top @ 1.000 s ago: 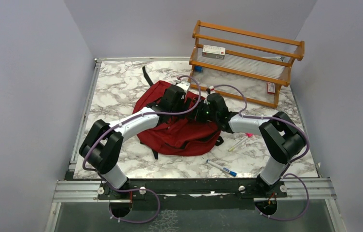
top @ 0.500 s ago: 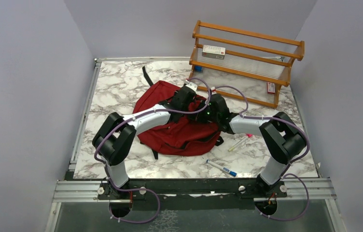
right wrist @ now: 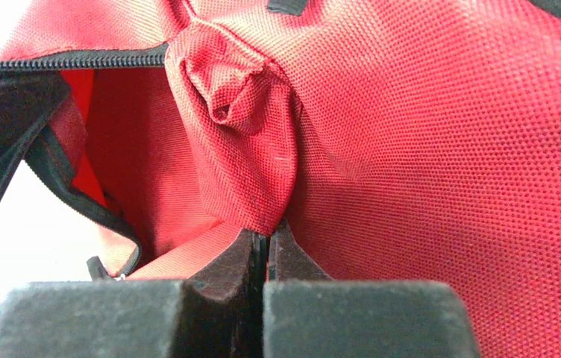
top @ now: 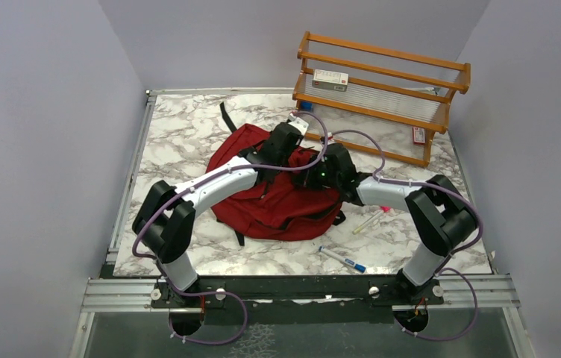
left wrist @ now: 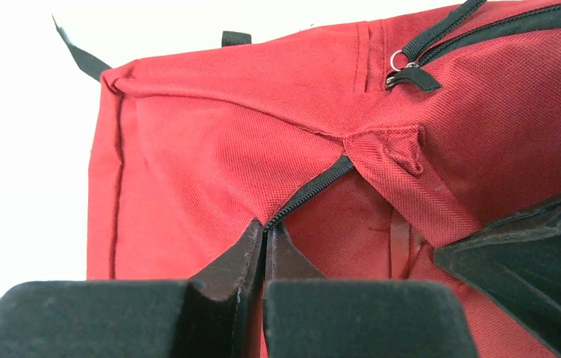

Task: Pack the student bag
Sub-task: Adjust the student bag at the center of the board.

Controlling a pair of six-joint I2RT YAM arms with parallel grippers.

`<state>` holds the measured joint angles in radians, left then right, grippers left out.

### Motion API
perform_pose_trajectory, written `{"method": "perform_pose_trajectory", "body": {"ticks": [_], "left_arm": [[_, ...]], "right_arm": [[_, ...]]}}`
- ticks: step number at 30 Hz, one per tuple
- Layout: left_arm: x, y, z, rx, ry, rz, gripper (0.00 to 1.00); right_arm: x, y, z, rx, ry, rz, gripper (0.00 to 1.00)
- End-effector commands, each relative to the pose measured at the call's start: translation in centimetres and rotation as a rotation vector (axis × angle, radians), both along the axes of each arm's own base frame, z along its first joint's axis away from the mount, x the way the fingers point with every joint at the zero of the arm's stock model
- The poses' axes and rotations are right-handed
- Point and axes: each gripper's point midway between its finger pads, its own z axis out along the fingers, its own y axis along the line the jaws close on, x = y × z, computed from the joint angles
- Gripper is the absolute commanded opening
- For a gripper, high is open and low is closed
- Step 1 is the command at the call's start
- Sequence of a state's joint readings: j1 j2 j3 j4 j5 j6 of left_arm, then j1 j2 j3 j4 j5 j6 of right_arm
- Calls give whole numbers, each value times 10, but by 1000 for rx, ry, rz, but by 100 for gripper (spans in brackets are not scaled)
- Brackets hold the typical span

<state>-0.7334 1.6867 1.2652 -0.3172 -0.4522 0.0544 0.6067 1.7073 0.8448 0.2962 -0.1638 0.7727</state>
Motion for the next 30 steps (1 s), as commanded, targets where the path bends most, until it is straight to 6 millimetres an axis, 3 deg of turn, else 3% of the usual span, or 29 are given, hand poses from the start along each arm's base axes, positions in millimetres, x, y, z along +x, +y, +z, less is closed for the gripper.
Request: {"method": "perform_pose_trajectory", "body": {"ticks": [1, 8, 15, 19, 22, 25, 30], "left_arm": [[14, 9, 39, 61, -84, -38, 0], [23, 26, 49, 97, -125, -30, 0], [22, 25, 47, 19, -118, -43, 0], [24, 32, 44, -22, -104, -11, 0], [28, 45, 42, -65, -87, 32, 0], [31, 61, 44, -97, -88, 73, 0], [31, 74, 47, -123, -100, 108, 0]], "right_arm": [[1, -15, 6, -89, -21, -6, 1], [-3, -23, 24, -133, -56, 17, 7], [-12, -42, 67, -140, -104, -38, 28], [-15, -83, 88, -185, -130, -237, 39], [-20, -129, 93, -234, -131, -462, 45], [-30, -176, 87, -334, -121, -661, 49], [-36, -207, 62, -399, -11, -775, 55]]}}
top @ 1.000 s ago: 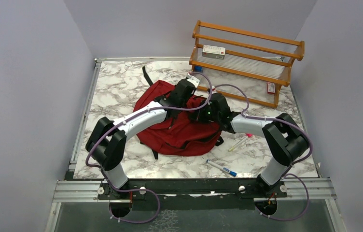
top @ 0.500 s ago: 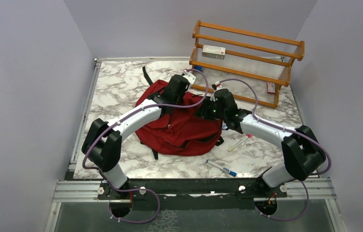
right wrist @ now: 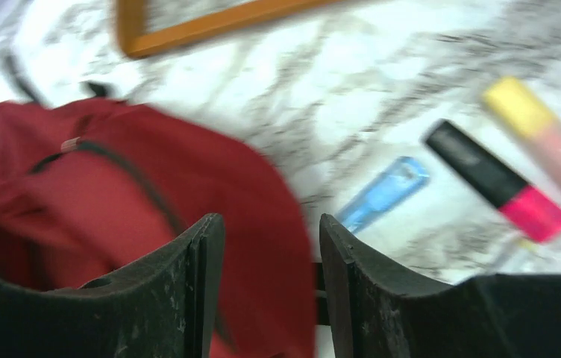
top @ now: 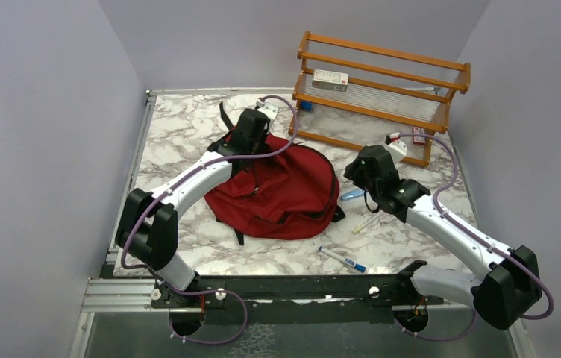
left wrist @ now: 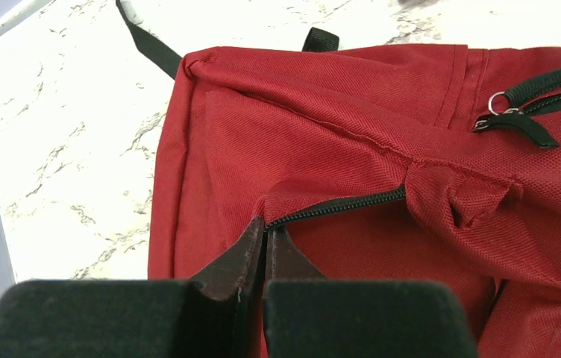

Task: Pack the student bag
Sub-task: Adjust the student bag at the center of the board, then pick up the stationery from the center of the board.

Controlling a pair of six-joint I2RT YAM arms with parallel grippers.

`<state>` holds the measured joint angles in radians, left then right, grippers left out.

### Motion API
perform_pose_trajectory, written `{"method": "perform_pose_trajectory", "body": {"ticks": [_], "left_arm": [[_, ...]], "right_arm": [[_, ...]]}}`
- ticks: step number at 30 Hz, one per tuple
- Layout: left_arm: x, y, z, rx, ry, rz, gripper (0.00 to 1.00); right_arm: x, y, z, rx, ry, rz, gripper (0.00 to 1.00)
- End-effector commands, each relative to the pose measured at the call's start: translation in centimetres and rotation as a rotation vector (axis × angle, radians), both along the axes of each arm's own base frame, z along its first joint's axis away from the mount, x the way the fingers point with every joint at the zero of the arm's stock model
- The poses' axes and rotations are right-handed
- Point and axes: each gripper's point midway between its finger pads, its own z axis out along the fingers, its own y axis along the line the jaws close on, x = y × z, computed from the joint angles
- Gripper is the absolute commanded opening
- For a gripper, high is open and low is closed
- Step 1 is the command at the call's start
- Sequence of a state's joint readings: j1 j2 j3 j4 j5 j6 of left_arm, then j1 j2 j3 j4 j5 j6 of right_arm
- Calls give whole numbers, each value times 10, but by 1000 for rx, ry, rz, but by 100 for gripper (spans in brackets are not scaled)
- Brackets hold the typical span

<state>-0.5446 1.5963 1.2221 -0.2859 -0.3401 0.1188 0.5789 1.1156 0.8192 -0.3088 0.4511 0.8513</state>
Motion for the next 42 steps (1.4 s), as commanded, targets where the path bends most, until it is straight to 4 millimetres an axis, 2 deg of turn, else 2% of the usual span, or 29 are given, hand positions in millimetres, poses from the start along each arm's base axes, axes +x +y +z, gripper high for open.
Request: {"method": "perform_pose_trajectory", "body": {"ticks": [1, 11, 16, 24, 33, 37, 38, 39, 42], "left_arm": [[3, 11, 25, -68, -73, 44, 0], [-1, 7, 25, -89, -73, 21, 0], [-2, 5, 25, -100, -70, 10, 0], [-3, 2, 24, -108, -66, -7, 0], [-2, 1, 22, -108, -60, -12, 0], [-3, 1, 23, -112, -62, -15, 0], [-3, 1, 22, -113, -60, -15, 0], [-3, 0, 21, -115, -55, -20, 0], [-2, 0, 19, -112, -48, -22, 0]], "right_arm": [[-12, -50, -44, -95, 149, -222, 56], [1, -45, -78, -72, 353, -353, 67], [-1, -47, -102, -144, 495, -420, 70], [-2, -50, -128, -165, 562, -446, 70], [-2, -47, -151, -186, 616, -412, 60], [-5, -46, -159, -179, 628, -403, 53], [-5, -46, -160, -176, 630, -401, 50], [-8, -47, -162, -172, 627, -400, 40], [-6, -45, -159, -164, 610, -382, 33]]}}
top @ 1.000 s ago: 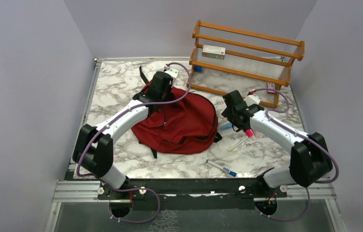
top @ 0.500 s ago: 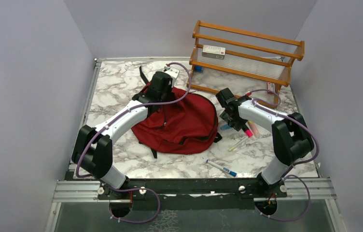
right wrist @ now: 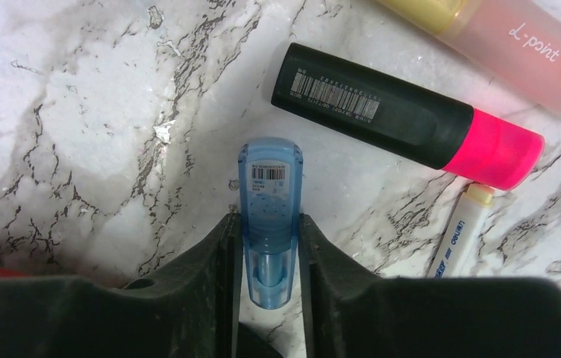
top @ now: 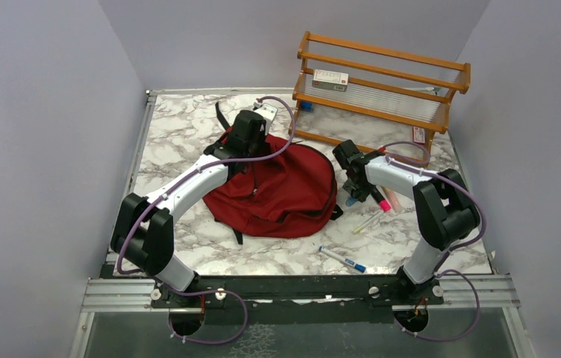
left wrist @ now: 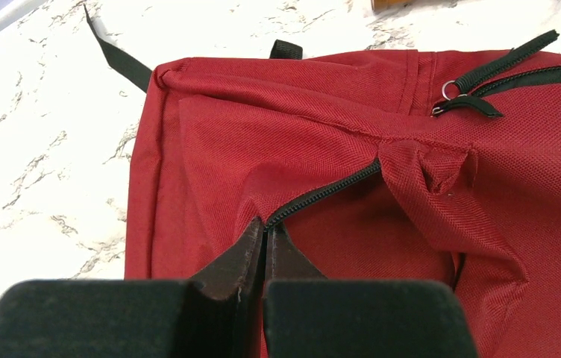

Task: Pack the student bag
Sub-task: Pick up the stationery from the center of the board.

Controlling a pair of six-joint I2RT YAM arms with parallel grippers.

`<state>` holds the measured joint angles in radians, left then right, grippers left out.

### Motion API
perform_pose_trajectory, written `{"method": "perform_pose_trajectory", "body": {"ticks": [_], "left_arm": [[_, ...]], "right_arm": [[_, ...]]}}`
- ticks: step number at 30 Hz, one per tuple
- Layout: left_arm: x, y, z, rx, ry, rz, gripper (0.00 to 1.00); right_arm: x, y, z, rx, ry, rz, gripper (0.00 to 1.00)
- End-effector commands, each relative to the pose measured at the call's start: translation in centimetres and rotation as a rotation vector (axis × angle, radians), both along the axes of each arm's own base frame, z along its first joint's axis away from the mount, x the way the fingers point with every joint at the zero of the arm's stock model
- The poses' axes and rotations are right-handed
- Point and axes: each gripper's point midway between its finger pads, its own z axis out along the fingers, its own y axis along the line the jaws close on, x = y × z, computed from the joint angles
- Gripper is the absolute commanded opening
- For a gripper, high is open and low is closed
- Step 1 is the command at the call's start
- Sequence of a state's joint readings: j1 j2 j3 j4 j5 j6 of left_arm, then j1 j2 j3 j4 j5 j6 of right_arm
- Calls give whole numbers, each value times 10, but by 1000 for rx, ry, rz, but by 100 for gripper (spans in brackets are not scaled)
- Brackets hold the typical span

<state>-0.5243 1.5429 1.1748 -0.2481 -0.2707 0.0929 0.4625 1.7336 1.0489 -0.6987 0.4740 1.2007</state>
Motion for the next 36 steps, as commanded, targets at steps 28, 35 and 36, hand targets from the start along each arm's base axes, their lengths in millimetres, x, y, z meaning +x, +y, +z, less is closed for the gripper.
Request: {"method": "perform_pose_trajectory", "body": {"ticks": [28, 35, 36], "left_arm": [[2, -1, 14, -51, -27, -7, 0], [2, -2, 15, -50, -28, -12, 0], [2, -1, 14, -45, -28, -12, 0]], "right_arm": [[33, 76, 151, 250, -477, 724, 1], [32, 160, 188, 488, -552, 928, 0], [30, 176, 191, 501, -554, 957, 0]]}}
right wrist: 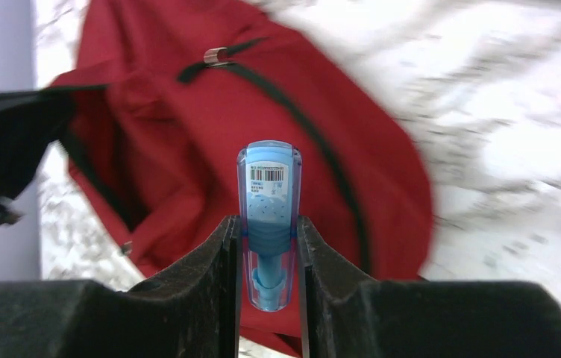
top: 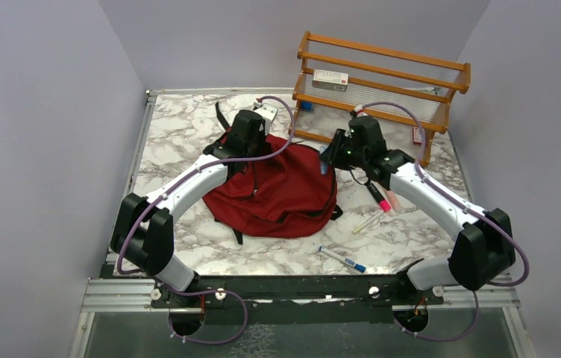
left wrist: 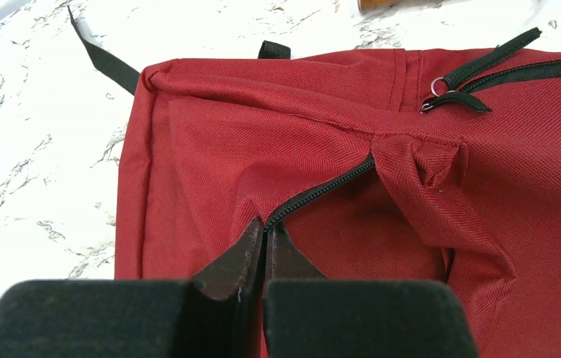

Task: Pack the student bag
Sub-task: Pick up the stationery from the center of the board, then place the stationery in the student bag.

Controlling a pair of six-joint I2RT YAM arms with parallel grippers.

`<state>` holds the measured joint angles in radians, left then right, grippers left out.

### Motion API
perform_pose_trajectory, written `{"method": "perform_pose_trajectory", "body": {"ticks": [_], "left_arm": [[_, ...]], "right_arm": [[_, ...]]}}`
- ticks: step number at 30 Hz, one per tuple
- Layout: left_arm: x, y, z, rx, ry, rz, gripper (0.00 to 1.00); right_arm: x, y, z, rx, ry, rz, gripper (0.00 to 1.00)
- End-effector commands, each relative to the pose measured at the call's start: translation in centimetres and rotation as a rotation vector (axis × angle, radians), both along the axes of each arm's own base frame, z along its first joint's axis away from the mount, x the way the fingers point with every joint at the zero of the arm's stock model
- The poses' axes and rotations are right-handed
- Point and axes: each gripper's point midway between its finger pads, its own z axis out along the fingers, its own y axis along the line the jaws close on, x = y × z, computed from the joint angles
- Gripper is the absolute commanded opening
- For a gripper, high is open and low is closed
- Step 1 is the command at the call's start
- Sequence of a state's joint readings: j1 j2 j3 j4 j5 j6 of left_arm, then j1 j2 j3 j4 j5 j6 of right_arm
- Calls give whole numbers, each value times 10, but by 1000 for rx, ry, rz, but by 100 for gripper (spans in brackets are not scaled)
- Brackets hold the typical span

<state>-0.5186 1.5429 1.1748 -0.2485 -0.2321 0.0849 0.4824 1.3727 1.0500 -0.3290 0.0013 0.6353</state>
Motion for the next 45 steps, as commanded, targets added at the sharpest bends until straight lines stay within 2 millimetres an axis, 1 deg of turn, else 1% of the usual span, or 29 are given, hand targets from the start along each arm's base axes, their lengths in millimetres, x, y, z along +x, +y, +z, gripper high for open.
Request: {"method": "perform_pose_trajectory", "body": {"ticks": [1, 4, 6, 7, 8, 11, 15, 20, 26, 27, 30, 34, 36, 38, 43, 45], "left_arm": [[3, 4, 17, -19, -43, 10, 0], [2, 5, 21, -27, -53, 12, 0], [2, 6, 22, -28, -57, 12, 0], [2, 6, 22, -28, -57, 13, 0], [2, 6, 22, -29, -57, 13, 0], [2, 6, 24, -32, -62, 12, 0], [2, 6, 26, -37, -66, 13, 0], [1, 3, 28, -50, -66, 3, 0], [0, 3, 27, -49, -65, 1, 0], [0, 3, 28, -50, -66, 1, 0], [0, 4, 28, -48, -68, 1, 0], [0, 6, 28, -43, -72, 6, 0], [0, 6, 29, -41, -73, 8, 0], [0, 6, 29, -44, -73, 6, 0], [0, 6, 28, -42, -71, 5, 0], [0, 6, 29, -42, -73, 6, 0]], "right_arm": [[-6, 91, 40, 143, -90, 269, 1], [-13, 137, 38, 152, -90, 353, 1], [-14, 159, 32, 171, -81, 383, 1], [-14, 168, 24, 181, -62, 394, 0], [-14, 176, 20, 193, -48, 402, 1], [-11, 187, 9, 215, -21, 402, 0], [-5, 191, -5, 208, 2, 382, 0], [6, 197, -15, 224, -4, 339, 0], [25, 213, -15, 308, -52, 300, 2], [28, 216, -16, 316, -56, 298, 5], [35, 218, -22, 303, -53, 281, 17], [34, 209, -26, 276, -55, 254, 28], [33, 202, -24, 259, -65, 243, 33], [31, 198, -20, 244, -75, 241, 37], [24, 184, -11, 207, -94, 237, 40], [21, 176, -10, 189, -94, 223, 45]]}}
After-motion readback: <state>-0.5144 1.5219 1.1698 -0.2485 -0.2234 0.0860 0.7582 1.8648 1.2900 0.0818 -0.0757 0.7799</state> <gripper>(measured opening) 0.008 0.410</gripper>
